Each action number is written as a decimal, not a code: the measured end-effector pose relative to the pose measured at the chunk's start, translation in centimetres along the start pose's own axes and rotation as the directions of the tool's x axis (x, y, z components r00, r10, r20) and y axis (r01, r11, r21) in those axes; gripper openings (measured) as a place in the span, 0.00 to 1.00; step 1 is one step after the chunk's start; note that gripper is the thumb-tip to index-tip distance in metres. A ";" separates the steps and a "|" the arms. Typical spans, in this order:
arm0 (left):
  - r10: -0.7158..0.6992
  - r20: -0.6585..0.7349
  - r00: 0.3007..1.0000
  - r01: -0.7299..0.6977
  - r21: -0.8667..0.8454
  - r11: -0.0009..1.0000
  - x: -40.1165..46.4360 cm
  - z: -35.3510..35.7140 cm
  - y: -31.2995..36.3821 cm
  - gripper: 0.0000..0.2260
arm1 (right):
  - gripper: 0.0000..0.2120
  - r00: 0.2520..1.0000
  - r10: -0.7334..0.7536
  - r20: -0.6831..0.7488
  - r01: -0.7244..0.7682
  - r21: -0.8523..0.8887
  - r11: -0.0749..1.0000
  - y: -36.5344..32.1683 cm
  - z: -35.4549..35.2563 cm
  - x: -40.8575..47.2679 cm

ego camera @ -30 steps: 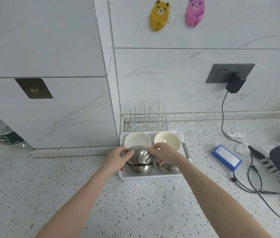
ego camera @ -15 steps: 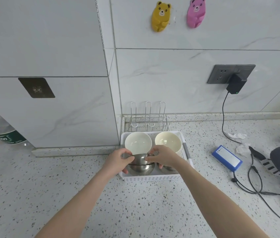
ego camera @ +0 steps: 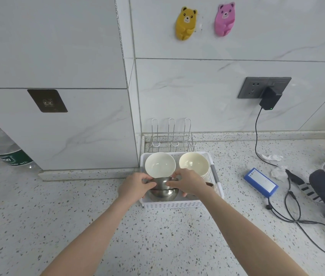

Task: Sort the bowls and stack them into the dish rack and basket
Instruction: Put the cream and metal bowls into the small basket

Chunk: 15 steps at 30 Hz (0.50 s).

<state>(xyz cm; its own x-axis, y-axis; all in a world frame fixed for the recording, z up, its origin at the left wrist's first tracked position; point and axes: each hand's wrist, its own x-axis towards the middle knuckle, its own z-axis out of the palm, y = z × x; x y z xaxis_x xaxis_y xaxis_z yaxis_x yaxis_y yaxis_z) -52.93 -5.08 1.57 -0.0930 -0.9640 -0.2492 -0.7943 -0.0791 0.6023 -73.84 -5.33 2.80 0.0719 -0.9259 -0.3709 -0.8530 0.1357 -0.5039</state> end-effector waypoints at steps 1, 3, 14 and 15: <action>-0.006 -0.002 1.000 0.006 0.000 1.000 -0.1 0.0 0.1 0.09 | 0.22 1.000 0.006 -0.013 -0.007 -0.013 1.000 -0.1 0.1 -0.1; -0.018 0.001 1.000 0.018 -0.010 1.000 -0.2 -0.1 0.1 0.10 | 0.21 0.999 0.017 -0.035 -0.018 -0.024 1.000 -0.4 0.3 -0.4; -0.061 -0.009 0.998 0.056 -0.264 0.963 -2.7 -0.3 -0.8 0.17 | 0.27 0.982 0.050 -0.183 -0.046 0.026 0.999 -0.6 0.9 -4.1; -0.075 -0.010 0.997 0.069 -0.299 0.952 -3.0 -0.5 -0.9 0.17 | 0.27 0.978 0.065 -0.200 -0.061 0.027 0.998 -0.7 0.9 -4.4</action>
<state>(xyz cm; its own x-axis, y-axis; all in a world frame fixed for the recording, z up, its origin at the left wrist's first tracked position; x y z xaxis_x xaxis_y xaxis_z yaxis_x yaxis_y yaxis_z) -51.65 -2.24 2.10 -0.0265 -0.9578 -0.2861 -0.5833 -0.2176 0.7826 -73.08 -1.00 4.06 -0.0884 -0.9669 -0.2395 -0.8415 0.2012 -0.5015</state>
